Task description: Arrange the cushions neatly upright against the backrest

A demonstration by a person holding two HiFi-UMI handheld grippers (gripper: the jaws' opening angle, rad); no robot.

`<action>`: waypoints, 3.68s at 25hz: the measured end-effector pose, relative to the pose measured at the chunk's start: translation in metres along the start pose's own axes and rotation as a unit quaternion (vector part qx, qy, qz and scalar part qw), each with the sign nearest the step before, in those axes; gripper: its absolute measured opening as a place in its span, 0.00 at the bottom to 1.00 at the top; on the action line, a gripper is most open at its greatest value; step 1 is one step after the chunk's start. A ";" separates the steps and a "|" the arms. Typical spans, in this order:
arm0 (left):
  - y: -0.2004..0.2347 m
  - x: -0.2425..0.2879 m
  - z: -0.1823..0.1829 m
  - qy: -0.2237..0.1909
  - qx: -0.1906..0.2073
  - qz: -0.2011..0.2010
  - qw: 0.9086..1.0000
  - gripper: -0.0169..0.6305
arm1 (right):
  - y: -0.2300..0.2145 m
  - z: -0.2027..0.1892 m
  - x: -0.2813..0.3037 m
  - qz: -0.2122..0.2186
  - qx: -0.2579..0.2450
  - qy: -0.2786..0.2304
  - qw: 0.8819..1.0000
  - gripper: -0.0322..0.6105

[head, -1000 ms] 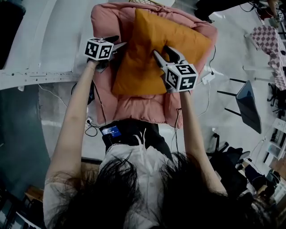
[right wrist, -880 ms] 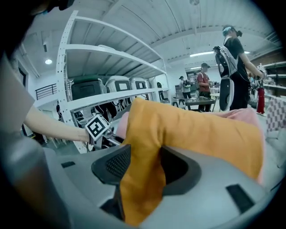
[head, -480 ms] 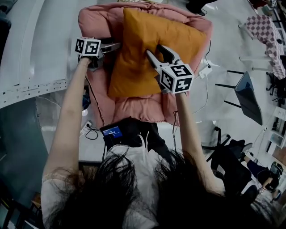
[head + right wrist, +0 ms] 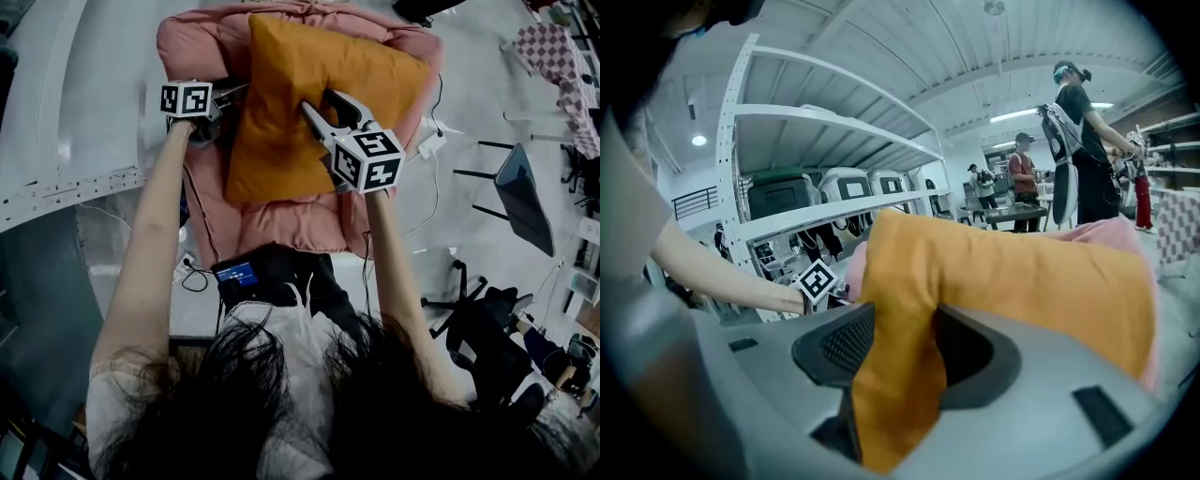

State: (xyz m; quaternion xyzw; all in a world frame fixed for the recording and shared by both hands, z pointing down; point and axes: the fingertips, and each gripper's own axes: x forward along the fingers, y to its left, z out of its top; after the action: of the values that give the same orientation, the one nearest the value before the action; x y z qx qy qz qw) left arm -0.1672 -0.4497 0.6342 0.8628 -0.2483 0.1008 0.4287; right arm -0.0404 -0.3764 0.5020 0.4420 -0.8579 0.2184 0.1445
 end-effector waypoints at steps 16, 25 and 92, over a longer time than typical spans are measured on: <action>-0.031 -0.055 -0.038 0.006 0.032 0.131 0.991 0.08 | 0.001 -0.005 -0.012 0.012 -0.011 -0.009 1.000 0.37; -0.087 -0.134 -0.054 -0.075 0.018 0.191 0.978 0.08 | -0.005 -0.013 -0.016 0.034 -0.014 0.005 0.999 0.37; -0.309 -0.030 -0.281 0.224 0.230 -0.016 0.947 0.07 | 0.122 -0.254 -0.195 0.147 -0.363 0.150 0.908 0.47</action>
State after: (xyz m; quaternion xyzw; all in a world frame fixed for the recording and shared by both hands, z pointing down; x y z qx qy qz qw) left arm -0.0230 -0.0601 0.5815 0.8970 -0.1024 0.3391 0.2643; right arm -0.0161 -0.0508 0.6047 0.1896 -0.9013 -0.0257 0.3887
